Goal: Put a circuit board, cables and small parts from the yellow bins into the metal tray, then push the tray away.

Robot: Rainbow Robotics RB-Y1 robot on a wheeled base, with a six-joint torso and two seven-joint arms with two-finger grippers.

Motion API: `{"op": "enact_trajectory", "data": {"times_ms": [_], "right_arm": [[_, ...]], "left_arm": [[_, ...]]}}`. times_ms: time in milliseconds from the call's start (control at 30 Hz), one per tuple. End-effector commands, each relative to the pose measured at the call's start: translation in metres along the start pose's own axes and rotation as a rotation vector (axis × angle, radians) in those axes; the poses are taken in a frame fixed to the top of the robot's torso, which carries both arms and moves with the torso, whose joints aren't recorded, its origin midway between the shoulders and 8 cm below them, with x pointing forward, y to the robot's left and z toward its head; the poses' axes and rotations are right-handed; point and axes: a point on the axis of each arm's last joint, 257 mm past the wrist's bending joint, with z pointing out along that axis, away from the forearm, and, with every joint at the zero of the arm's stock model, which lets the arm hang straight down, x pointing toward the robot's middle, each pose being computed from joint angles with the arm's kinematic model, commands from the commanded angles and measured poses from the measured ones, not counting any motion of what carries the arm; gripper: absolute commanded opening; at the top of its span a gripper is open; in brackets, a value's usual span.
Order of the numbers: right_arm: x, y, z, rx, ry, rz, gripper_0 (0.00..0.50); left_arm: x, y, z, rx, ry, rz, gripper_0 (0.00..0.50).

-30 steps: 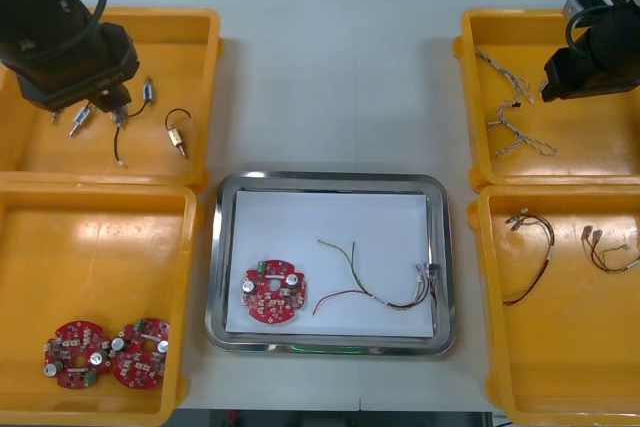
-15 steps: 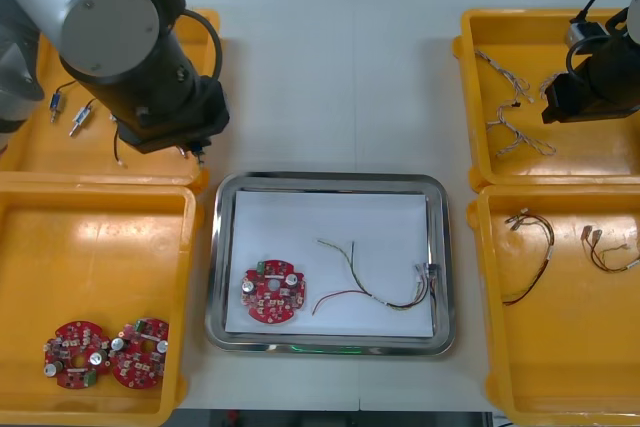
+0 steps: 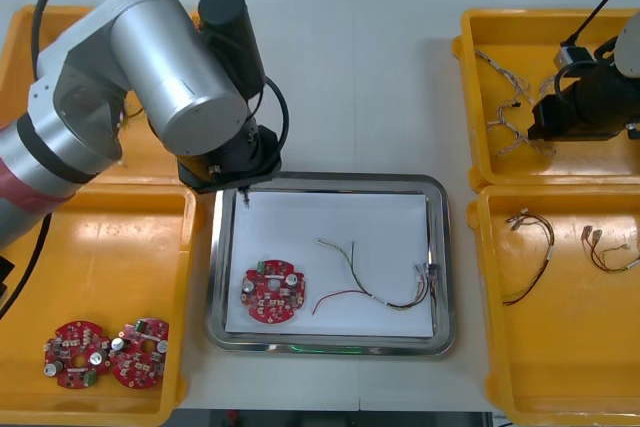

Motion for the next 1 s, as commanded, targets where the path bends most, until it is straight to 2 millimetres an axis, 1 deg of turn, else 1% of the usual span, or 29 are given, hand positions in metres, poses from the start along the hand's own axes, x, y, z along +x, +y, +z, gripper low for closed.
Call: {"op": "enact_trajectory", "data": {"times_ms": [33,200,333,467,500,533,567,600,633,667,733,833,900,1000], "right_arm": [[-0.004,0.003,0.0,-0.021,-0.036,0.017,0.5],[0.003,0.002,0.007,-0.023,-0.035,0.015,0.5],[0.004,0.008,0.01,-0.033,-0.038,0.016,0.5],[0.006,0.009,0.015,-0.04,-0.046,0.02,0.5],[0.007,0.01,0.016,-0.042,-0.047,0.021,0.463],[0.009,0.009,0.018,-0.041,-0.046,0.023,0.34],[0.008,0.009,0.017,-0.041,-0.047,0.022,0.263],[0.009,0.009,0.018,-0.042,-0.046,0.023,0.166],[0.009,0.01,0.018,-0.044,-0.046,0.023,0.128],[0.009,0.009,0.017,-0.042,-0.046,0.023,0.113],[0.009,0.01,0.018,-0.047,-0.046,0.027,0.065],[0.009,0.011,0.018,-0.048,-0.046,0.026,0.039],[0.009,0.011,0.018,-0.05,-0.045,0.024,0.017],[0.009,0.011,0.016,-0.046,-0.045,0.022,0.0]], "left_arm": [[0.023,-0.016,0.01,0.033,0.015,-0.003,0.0],[0.037,-0.012,0.025,0.017,0.025,0.003,0.0],[0.043,-0.008,0.035,0.007,0.021,-0.002,0.0],[0.048,-0.006,0.043,0.0,0.016,0.009,0.0],[0.05,-0.005,0.045,-0.003,0.017,0.008,0.0],[0.051,-0.005,0.047,-0.002,0.014,0.003,0.0],[0.052,-0.004,0.048,0.0,0.016,0.0,0.0],[0.051,-0.005,0.05,0.007,0.012,-0.003,0.0],[0.051,-0.006,0.051,0.012,0.009,-0.008,0.0],[0.051,-0.006,0.052,0.014,0.01,-0.01,0.0],[0.051,-0.007,0.054,0.021,0.009,-0.019,0.0],[0.049,-0.008,0.058,0.028,0.007,-0.027,0.0],[0.047,-0.008,0.063,0.029,-0.003,-0.03,0.0],[0.043,-0.007,0.07,0.026,-0.015,-0.035,0.0]]}}
